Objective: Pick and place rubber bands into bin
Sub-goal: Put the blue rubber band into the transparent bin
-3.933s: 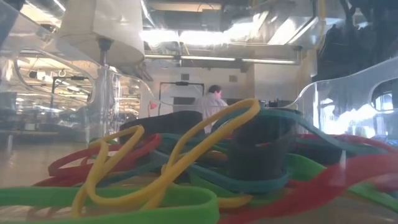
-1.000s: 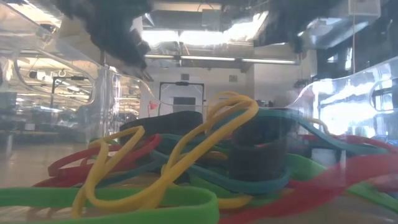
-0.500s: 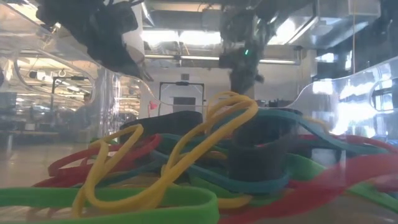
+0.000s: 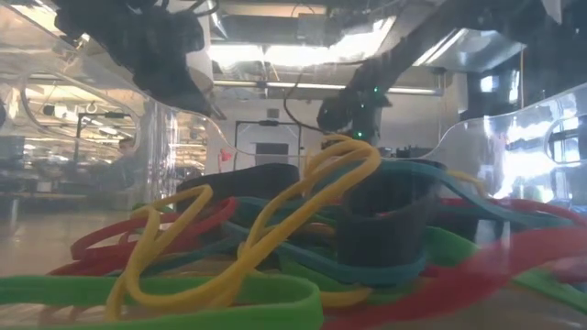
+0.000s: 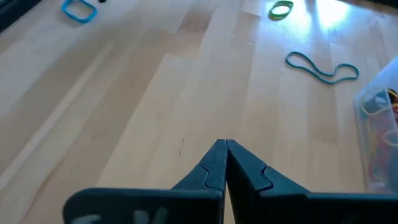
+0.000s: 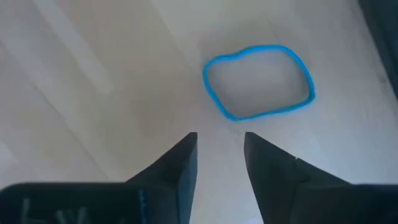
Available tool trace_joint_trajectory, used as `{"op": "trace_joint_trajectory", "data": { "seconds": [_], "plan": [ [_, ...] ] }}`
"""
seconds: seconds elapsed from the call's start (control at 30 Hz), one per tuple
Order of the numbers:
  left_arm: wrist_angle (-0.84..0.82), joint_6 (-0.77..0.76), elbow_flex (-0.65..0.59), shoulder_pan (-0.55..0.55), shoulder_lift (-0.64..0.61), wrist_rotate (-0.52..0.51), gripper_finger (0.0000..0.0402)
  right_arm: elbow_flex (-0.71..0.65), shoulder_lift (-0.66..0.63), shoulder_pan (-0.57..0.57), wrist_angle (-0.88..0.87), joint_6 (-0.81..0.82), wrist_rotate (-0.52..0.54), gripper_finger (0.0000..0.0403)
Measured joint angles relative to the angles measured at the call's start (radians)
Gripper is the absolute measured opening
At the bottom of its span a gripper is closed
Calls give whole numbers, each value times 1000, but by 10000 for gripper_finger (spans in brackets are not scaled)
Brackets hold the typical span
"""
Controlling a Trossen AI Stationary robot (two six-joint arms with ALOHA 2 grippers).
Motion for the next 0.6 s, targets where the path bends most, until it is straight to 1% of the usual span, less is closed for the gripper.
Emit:
{"op": "trace_joint_trajectory", "data": {
  "seconds": [0.1,0.27,0.43,0.53,0.6],
  "plan": [
    [1,-25,0,0,0,-14,3,0,23,-7,24,-69,-14,130],
    [2,-66,0,0,0,-19,2,0,45,-6,56,-238,-16,120],
    [2,-67,0,0,1,-26,2,0,68,-4,77,-324,-14,106],
    [3,-67,0,0,1,-27,2,6,88,-4,78,-364,-17,83],
    [3,-76,0,0,1,-27,3,7,106,-4,60,-376,-29,56]
  ]
}}
